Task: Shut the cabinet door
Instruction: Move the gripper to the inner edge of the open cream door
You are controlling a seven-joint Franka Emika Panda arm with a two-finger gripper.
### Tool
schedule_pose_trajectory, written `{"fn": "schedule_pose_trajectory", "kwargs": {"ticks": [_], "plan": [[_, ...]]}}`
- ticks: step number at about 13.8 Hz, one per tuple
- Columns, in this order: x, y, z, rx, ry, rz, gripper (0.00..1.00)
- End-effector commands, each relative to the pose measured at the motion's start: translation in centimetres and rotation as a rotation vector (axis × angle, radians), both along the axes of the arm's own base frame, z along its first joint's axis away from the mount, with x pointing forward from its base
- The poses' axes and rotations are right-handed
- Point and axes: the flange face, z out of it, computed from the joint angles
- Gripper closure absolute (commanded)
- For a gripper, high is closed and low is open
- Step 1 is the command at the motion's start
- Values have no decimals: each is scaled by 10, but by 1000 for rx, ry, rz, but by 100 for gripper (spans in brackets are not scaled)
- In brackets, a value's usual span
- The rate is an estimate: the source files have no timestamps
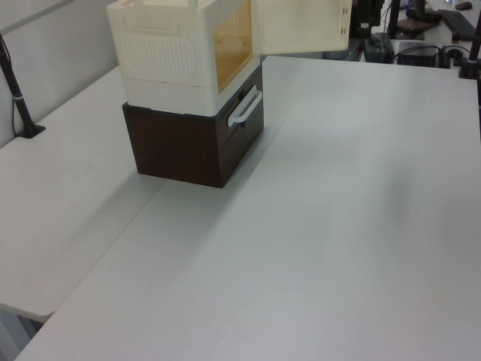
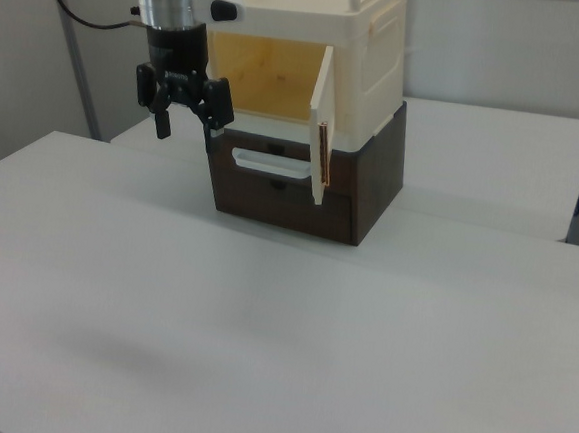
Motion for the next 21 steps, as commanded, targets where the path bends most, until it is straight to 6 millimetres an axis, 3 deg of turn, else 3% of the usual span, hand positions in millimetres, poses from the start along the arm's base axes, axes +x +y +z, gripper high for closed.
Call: {"fn": "schedule_pose_trajectory", "kwargs": {"ticks": [1, 9, 10, 14, 17, 21], "plan": [[-2, -2, -1, -1, -8, 27, 0], [-3, -1, -5, 0, 2, 30, 1], [-3, -1, -5, 0, 2, 31, 15], [-4, -4, -3, 4, -1, 66, 56], [-10, -22, 3, 10, 4, 146, 71], [-12, -58, 39, 14, -132, 172, 77]]}}
